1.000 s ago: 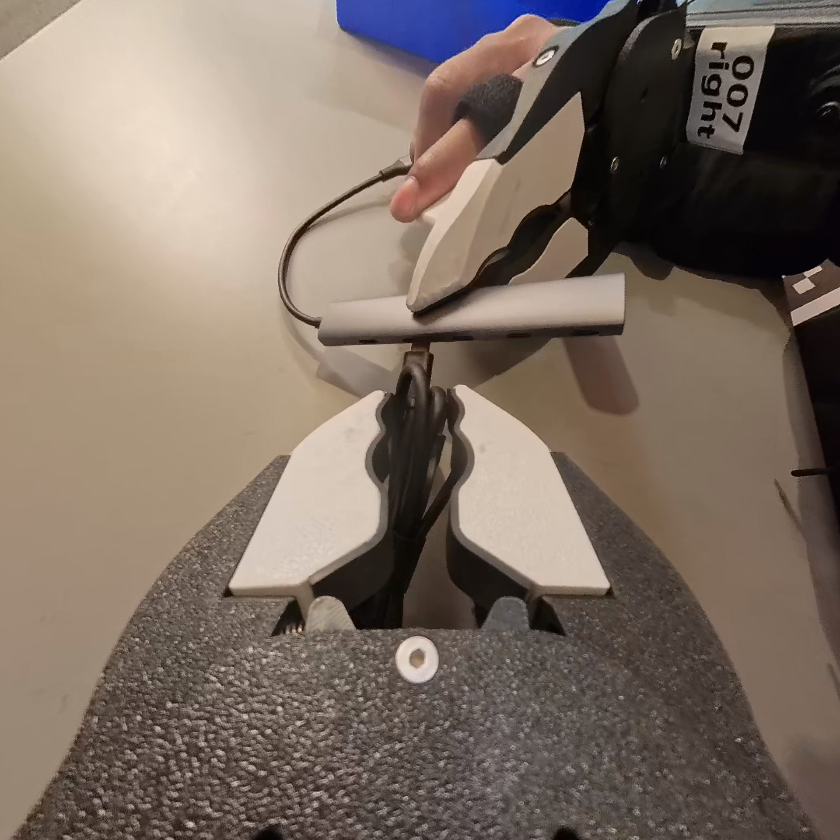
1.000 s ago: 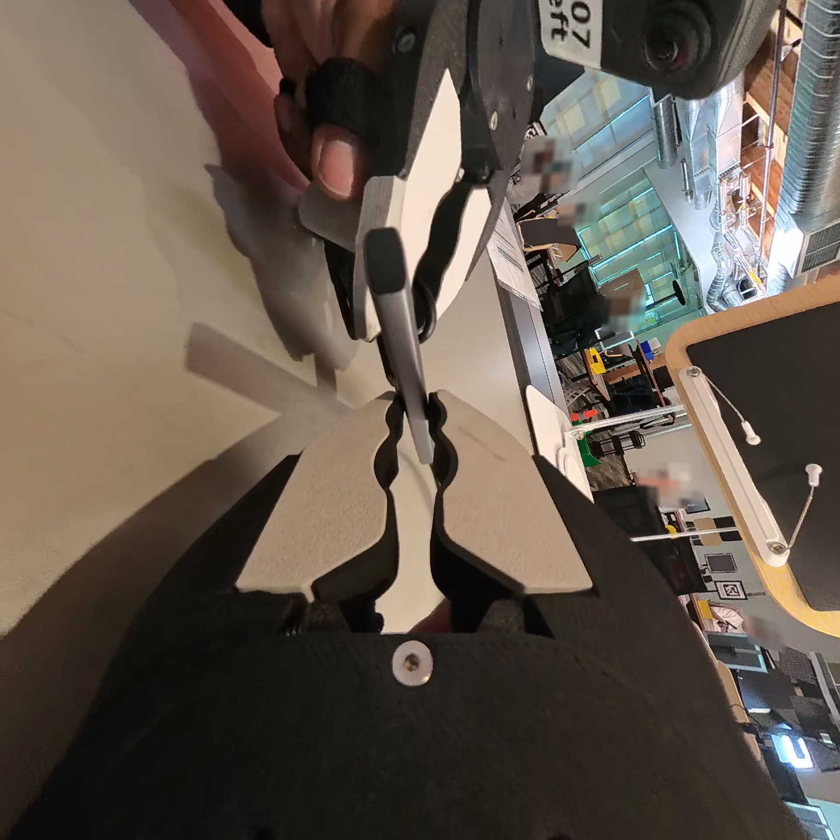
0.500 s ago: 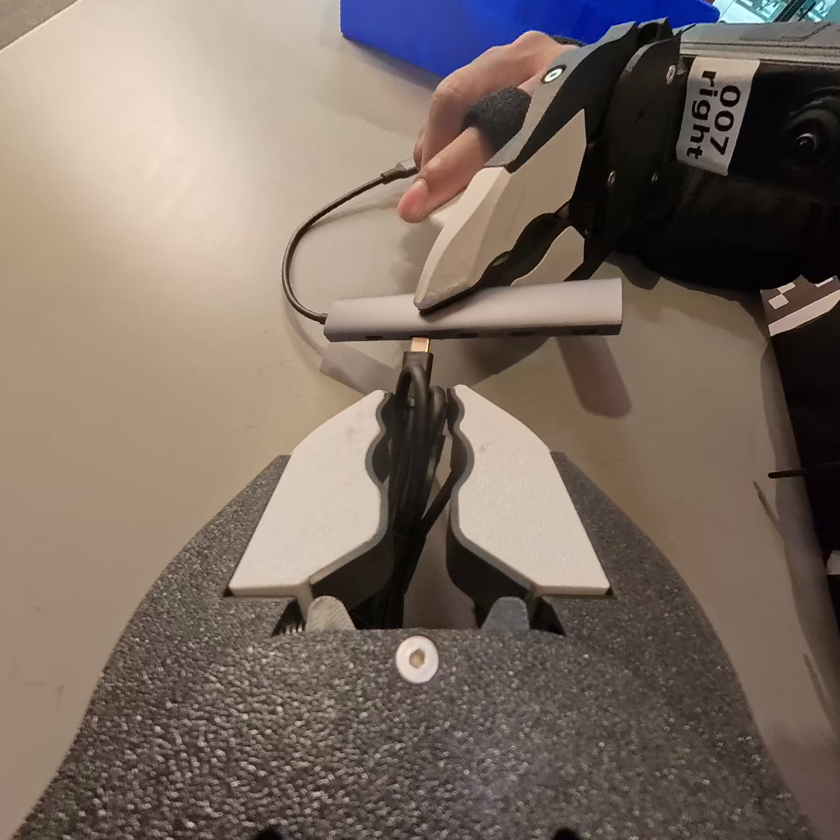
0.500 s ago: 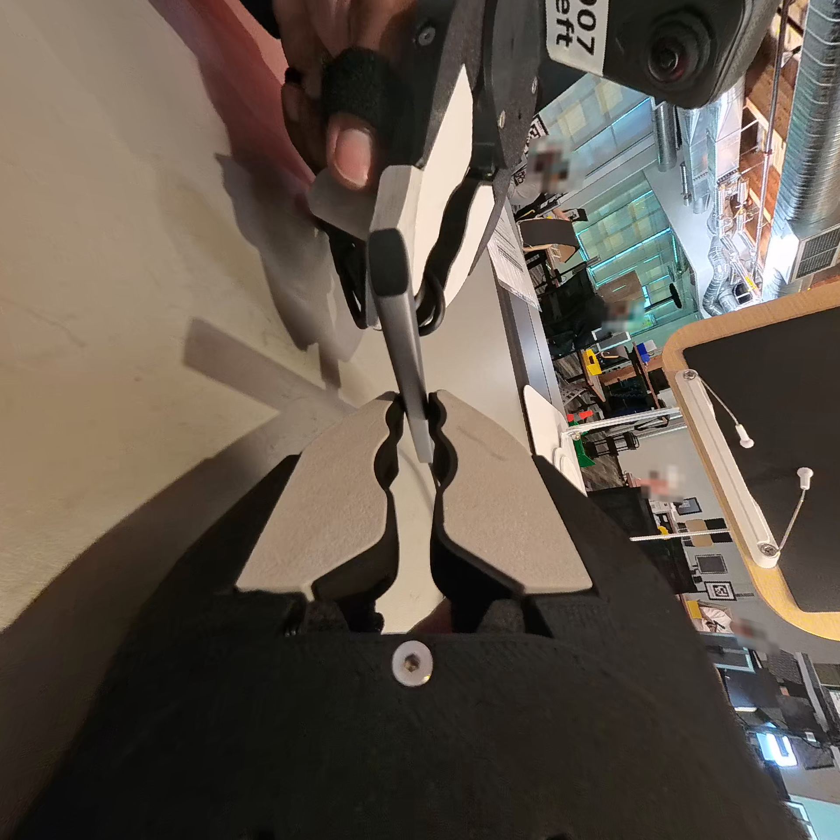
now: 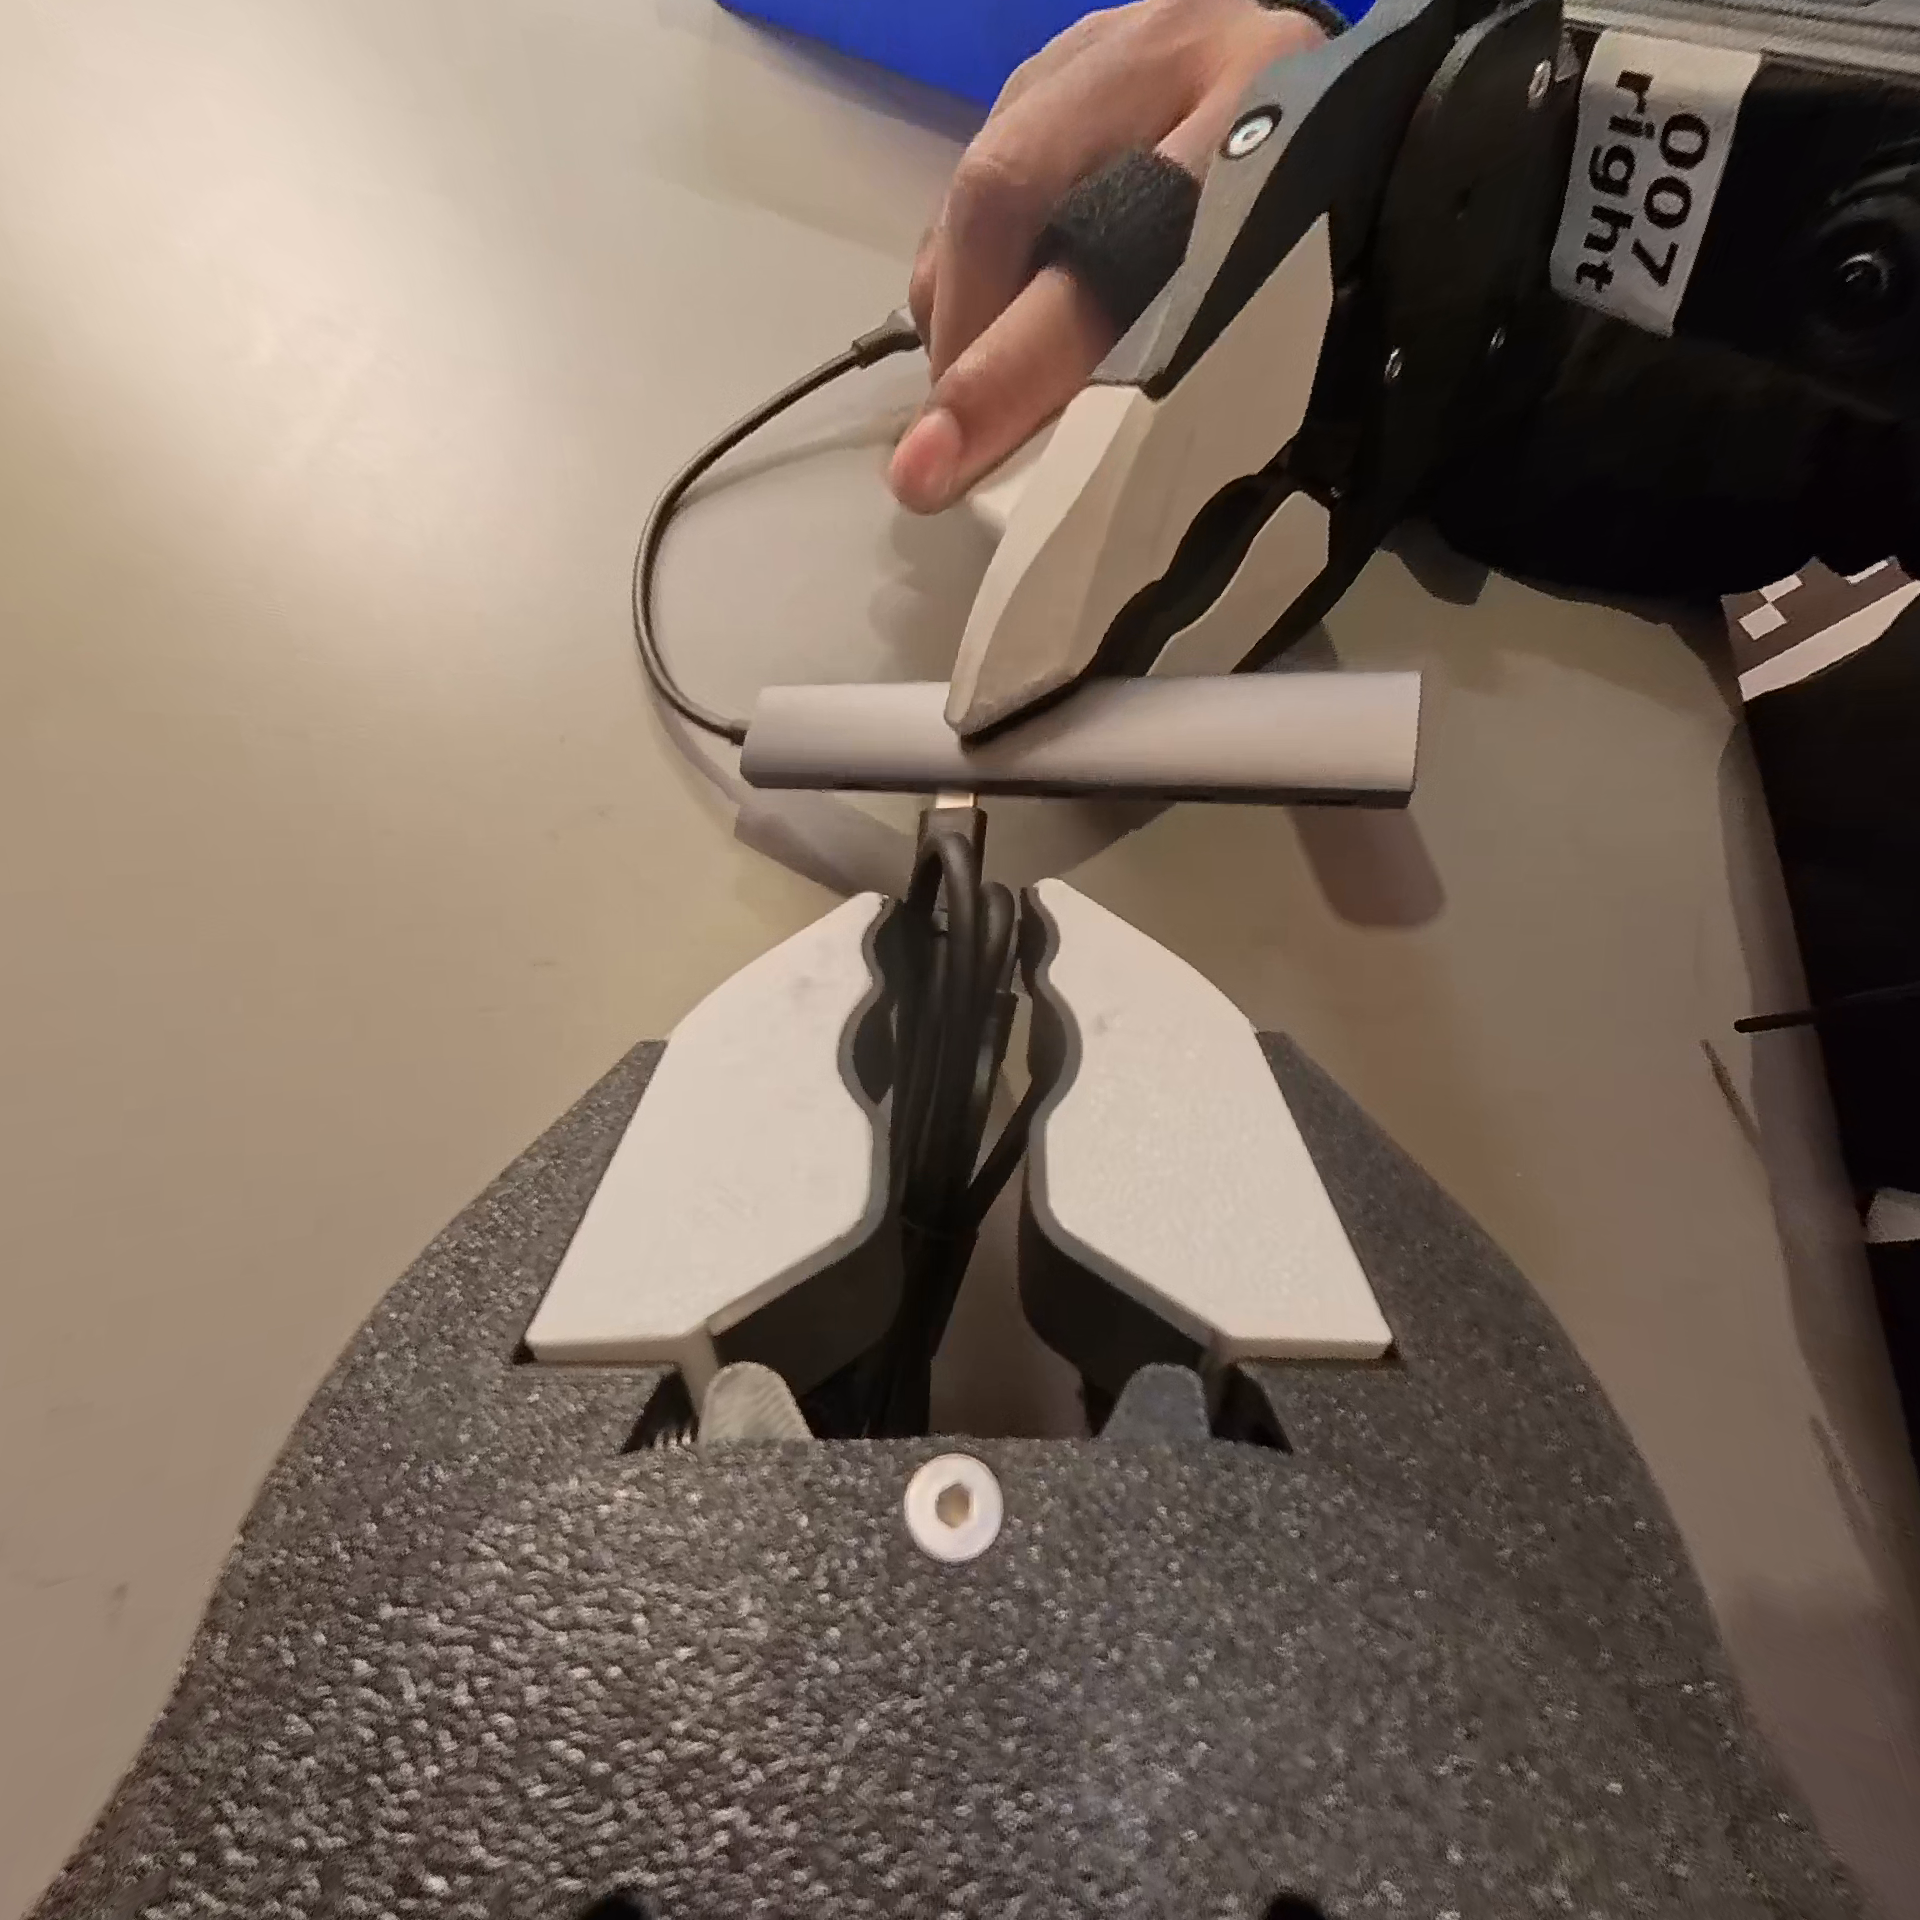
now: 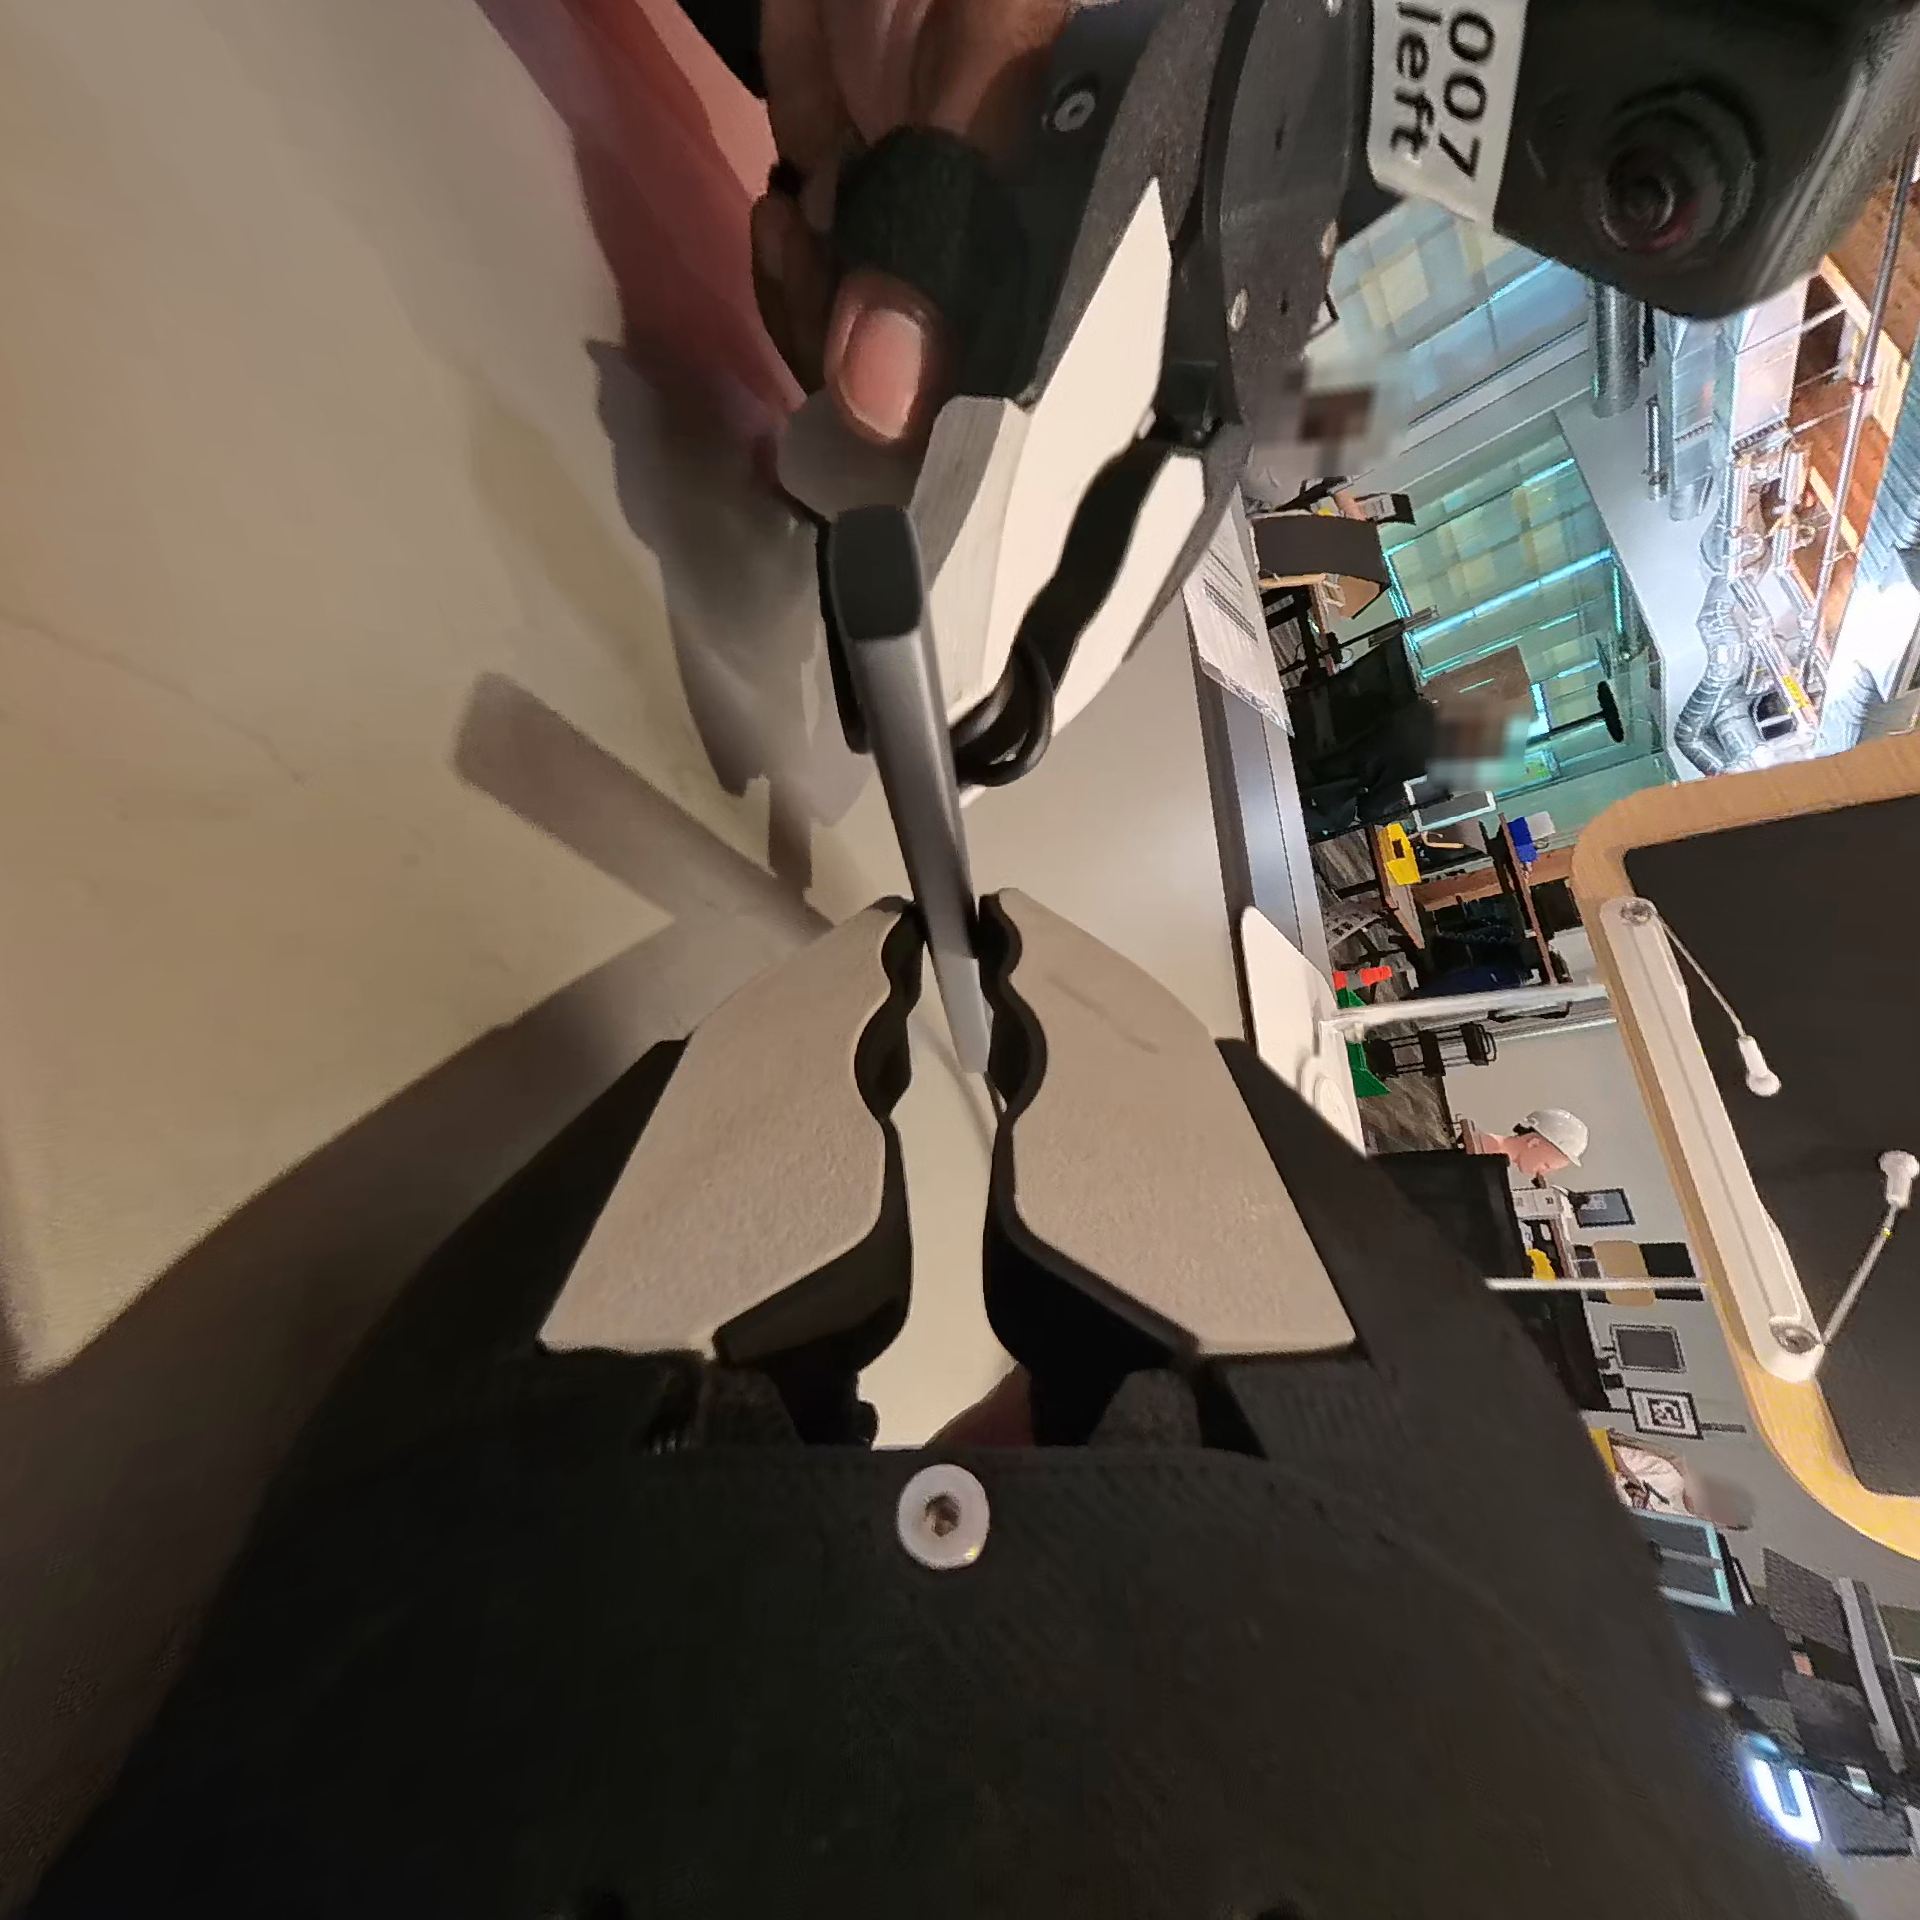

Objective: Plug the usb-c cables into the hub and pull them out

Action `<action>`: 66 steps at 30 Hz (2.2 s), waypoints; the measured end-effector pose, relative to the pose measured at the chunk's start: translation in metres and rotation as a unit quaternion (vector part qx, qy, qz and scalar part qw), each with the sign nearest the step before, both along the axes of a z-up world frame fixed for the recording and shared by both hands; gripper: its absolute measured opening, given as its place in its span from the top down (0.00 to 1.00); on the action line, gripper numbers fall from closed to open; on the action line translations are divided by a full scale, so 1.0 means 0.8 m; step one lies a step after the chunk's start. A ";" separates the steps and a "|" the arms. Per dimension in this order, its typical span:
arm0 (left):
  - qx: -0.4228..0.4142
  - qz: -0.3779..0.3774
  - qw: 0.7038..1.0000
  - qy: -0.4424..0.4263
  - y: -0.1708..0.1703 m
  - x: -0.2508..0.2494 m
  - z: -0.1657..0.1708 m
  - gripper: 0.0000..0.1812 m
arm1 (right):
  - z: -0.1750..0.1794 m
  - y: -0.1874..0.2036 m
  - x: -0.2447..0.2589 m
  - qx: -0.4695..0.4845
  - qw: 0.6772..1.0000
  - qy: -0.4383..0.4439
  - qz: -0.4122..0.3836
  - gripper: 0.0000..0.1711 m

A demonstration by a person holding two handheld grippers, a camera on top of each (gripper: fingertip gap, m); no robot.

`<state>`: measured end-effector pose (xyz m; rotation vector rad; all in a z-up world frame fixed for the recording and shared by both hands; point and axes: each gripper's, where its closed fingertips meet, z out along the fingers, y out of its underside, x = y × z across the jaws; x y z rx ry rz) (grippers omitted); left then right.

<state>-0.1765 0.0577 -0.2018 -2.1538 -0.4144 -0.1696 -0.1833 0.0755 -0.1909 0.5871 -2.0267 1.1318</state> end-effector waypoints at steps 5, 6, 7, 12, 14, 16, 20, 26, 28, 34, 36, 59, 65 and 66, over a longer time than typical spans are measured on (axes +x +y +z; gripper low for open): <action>-0.003 -0.017 1.000 0.011 0.000 0.004 0.000 0.89 | -0.001 -0.002 0.004 -0.001 1.000 -0.010 0.010 0.94; -0.002 -0.020 1.000 0.013 -0.001 0.005 0.000 0.89 | 0.000 -0.002 0.005 -0.002 1.000 -0.010 0.011 0.94; -0.001 -0.024 1.000 0.013 -0.001 0.006 0.001 0.89 | 0.000 -0.003 0.006 -0.003 1.000 -0.013 0.014 0.94; 0.005 -0.033 0.999 0.015 -0.002 0.008 0.002 0.89 | 0.002 -0.005 0.010 -0.016 0.999 -0.035 0.020 0.94; 0.018 -0.031 0.999 0.014 -0.001 0.008 0.006 0.89 | 0.005 -0.004 0.008 -0.033 0.998 -0.043 0.015 0.93; 0.033 -0.040 0.999 0.013 0.001 0.011 0.010 0.89 | 0.003 -0.002 0.003 -0.033 0.998 -0.047 0.002 0.90; 0.035 -0.045 0.998 0.019 0.002 0.012 0.011 0.89 | -0.002 0.000 -0.002 -0.021 0.999 -0.040 -0.004 0.93; 0.041 -0.046 0.998 0.017 0.003 0.012 0.012 0.89 | 0.000 -0.006 0.000 -0.007 1.000 -0.024 -0.004 0.94; 0.035 -0.041 0.998 0.017 0.004 0.011 0.011 0.89 | -0.003 -0.005 -0.003 0.004 1.000 -0.013 -0.010 0.94; 0.030 -0.019 0.999 0.008 0.005 0.006 0.010 0.89 | -0.010 -0.006 -0.011 0.026 0.999 0.010 -0.037 0.94; 0.030 -0.010 0.999 0.004 0.006 0.004 0.010 0.90 | -0.010 -0.006 -0.013 0.031 0.998 0.014 -0.047 0.94; 0.052 0.055 0.997 -0.002 0.018 -0.007 0.035 0.92 | -0.019 -0.030 -0.020 0.066 0.980 0.063 -0.178 0.94; 0.079 0.051 0.996 -0.012 -0.007 -0.013 0.037 0.88 | -0.022 -0.036 -0.028 0.074 0.979 0.075 -0.174 0.94; 0.078 0.056 0.995 -0.002 -0.009 -0.016 0.036 0.85 | -0.023 -0.032 -0.032 0.074 0.978 0.072 -0.181 0.94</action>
